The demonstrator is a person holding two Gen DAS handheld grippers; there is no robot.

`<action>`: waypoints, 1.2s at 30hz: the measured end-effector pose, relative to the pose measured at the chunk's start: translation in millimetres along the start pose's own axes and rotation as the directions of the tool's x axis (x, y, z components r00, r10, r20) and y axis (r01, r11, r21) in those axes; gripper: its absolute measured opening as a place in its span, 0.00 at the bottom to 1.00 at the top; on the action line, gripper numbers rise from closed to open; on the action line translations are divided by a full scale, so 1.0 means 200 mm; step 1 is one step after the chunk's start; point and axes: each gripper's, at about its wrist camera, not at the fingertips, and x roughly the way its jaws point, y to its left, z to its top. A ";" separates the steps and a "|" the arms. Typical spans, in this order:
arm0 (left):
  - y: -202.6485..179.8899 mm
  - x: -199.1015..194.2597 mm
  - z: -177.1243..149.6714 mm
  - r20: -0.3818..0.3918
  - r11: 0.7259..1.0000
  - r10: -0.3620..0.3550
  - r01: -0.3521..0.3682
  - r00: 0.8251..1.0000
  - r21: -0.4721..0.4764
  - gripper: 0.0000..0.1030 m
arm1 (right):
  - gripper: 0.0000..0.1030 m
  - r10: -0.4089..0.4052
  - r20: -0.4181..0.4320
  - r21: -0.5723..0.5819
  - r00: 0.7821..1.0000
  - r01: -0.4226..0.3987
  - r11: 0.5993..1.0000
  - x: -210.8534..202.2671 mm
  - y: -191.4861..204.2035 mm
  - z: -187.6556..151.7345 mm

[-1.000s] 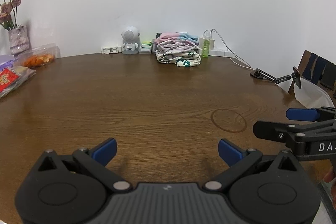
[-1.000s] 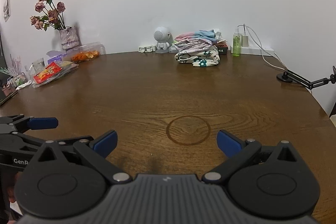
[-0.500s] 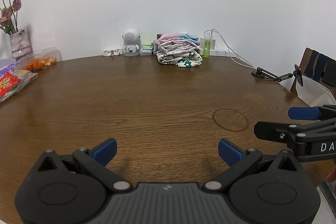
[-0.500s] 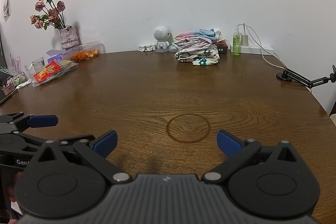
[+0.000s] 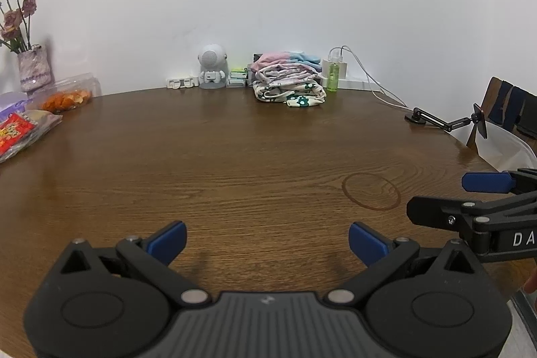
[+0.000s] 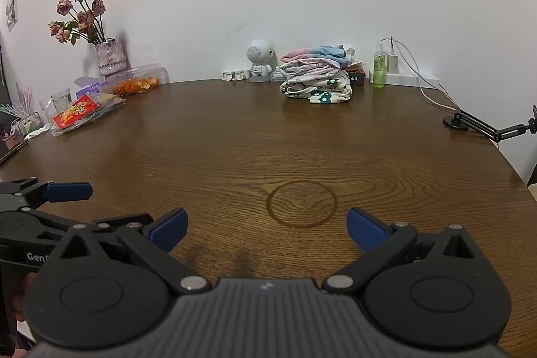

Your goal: Fold clothes

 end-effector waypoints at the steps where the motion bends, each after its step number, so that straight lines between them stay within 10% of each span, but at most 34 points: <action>1: 0.00 0.00 0.00 0.001 1.000 0.001 -0.001 1.000 0.000 1.00 | 1.00 0.000 0.000 0.000 1.000 0.000 1.000 0.00 0.00 0.00; 36: 0.00 0.00 -0.01 0.003 1.000 0.007 -0.007 1.000 -0.004 1.00 | 1.00 -0.002 -0.005 -0.011 1.000 0.002 1.000 0.01 0.00 -0.01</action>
